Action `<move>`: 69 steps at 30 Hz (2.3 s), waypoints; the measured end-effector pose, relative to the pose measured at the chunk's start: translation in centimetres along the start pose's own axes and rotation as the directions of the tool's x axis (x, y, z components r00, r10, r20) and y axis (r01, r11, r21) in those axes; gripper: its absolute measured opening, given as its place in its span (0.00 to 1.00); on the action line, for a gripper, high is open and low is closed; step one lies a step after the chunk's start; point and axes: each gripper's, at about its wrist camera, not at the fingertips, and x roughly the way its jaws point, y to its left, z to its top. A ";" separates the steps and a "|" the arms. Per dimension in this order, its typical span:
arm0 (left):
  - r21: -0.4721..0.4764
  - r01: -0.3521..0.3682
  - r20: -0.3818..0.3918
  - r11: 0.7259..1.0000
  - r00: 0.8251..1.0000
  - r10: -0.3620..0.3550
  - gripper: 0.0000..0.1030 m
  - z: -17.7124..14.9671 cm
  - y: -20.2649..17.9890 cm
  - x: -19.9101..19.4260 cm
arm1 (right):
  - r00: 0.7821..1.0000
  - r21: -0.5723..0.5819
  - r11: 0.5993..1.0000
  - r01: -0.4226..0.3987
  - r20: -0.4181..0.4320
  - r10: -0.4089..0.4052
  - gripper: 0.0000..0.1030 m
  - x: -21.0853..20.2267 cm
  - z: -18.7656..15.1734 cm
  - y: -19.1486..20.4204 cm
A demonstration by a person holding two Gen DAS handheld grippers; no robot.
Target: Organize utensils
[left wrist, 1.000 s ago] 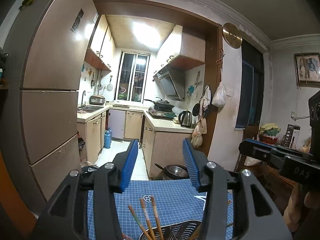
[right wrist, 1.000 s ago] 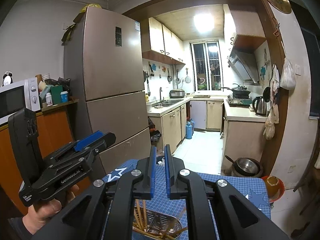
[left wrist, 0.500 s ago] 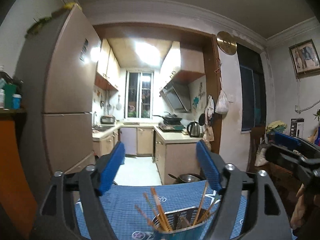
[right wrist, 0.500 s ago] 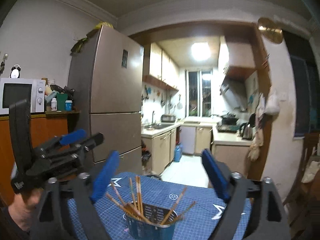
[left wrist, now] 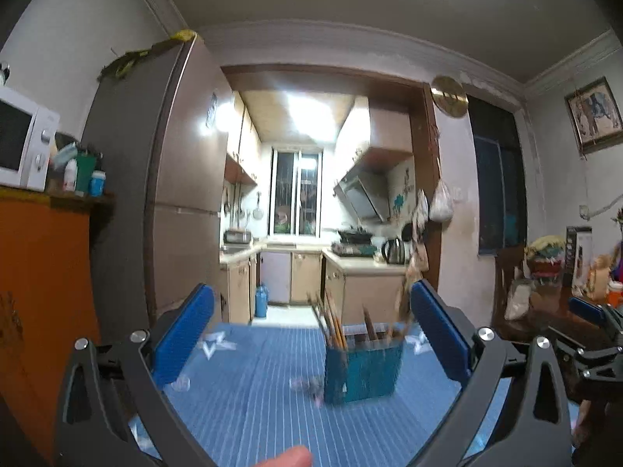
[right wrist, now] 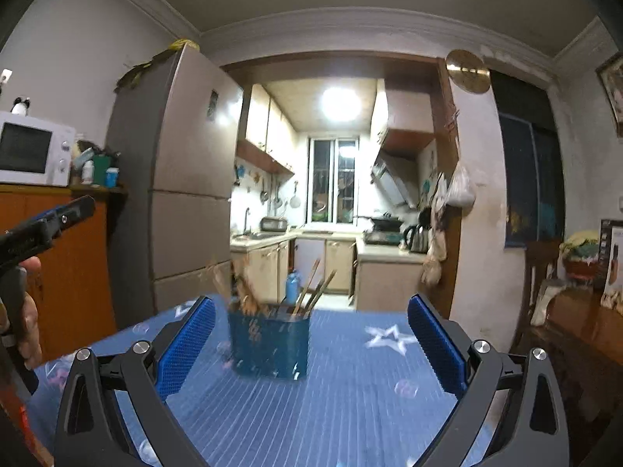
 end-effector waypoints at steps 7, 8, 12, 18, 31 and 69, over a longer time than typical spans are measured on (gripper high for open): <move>0.027 0.014 -0.154 1.000 0.988 -0.010 0.95 -7.1 -1.5 -3.4 | 0.997 0.046 0.999 -0.024 -0.075 0.027 0.96 -3.4 -5.9 2.1; 0.042 0.018 -0.176 0.999 0.984 -0.011 0.95 -8.1 -1.8 -3.8 | 0.996 0.051 0.998 -0.028 -0.086 0.033 0.96 -3.9 -6.6 2.4; 0.036 0.016 -0.219 0.999 0.976 -0.008 0.95 -10.8 -1.8 -5.3 | 0.992 0.060 0.998 -0.006 -0.128 0.014 0.96 -5.7 -8.4 3.1; 0.019 -0.008 -0.242 1.000 0.970 0.013 0.95 -12.5 -1.5 -7.4 | 0.987 0.085 0.996 0.027 -0.158 -0.013 0.96 -7.8 -9.6 3.5; 0.026 -0.019 -0.227 0.999 0.974 0.024 0.95 -13.0 -1.3 -10.8 | 0.982 0.086 0.996 0.023 -0.187 -0.007 0.96 -9.9 -10.9 4.8; 0.036 -0.064 -0.242 0.997 0.968 0.070 0.95 -12.9 -1.6 -10.5 | 0.985 0.052 0.997 0.053 -0.168 -0.043 0.96 -11.4 -10.4 2.9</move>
